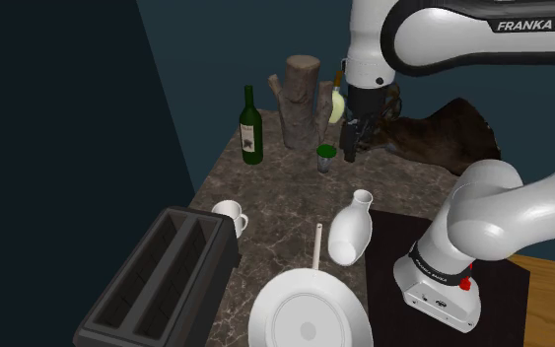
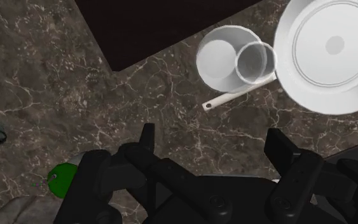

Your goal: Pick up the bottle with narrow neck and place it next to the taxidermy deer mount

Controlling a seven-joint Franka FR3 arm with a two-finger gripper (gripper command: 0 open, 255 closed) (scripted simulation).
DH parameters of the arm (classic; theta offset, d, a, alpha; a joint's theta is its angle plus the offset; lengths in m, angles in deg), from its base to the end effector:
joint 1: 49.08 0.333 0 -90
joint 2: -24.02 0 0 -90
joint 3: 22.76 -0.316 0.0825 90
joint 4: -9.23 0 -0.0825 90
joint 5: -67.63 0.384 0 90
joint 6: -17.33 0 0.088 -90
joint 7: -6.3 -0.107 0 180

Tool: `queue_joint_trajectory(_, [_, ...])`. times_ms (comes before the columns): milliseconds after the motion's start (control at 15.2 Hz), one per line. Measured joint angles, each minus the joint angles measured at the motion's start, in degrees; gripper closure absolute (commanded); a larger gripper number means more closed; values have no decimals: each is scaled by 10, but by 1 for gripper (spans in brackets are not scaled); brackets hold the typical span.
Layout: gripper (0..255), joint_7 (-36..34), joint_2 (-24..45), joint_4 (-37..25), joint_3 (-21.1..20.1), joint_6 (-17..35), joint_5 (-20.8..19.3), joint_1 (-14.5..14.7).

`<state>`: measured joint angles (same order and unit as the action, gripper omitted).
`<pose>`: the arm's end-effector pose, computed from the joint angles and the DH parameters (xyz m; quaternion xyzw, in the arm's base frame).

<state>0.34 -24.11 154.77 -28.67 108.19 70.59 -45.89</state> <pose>0.2822 0.0554 0.5197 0.9982 0.0062 -0.0565 0.0191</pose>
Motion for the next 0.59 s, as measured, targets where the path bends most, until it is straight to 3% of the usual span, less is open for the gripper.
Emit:
queue_joint_trajectory(396, [0,-56,-30,91,-53,48,61,33])
queue_joint_trajectory(594, [0,-63,-35,121,-62,71,73,40])
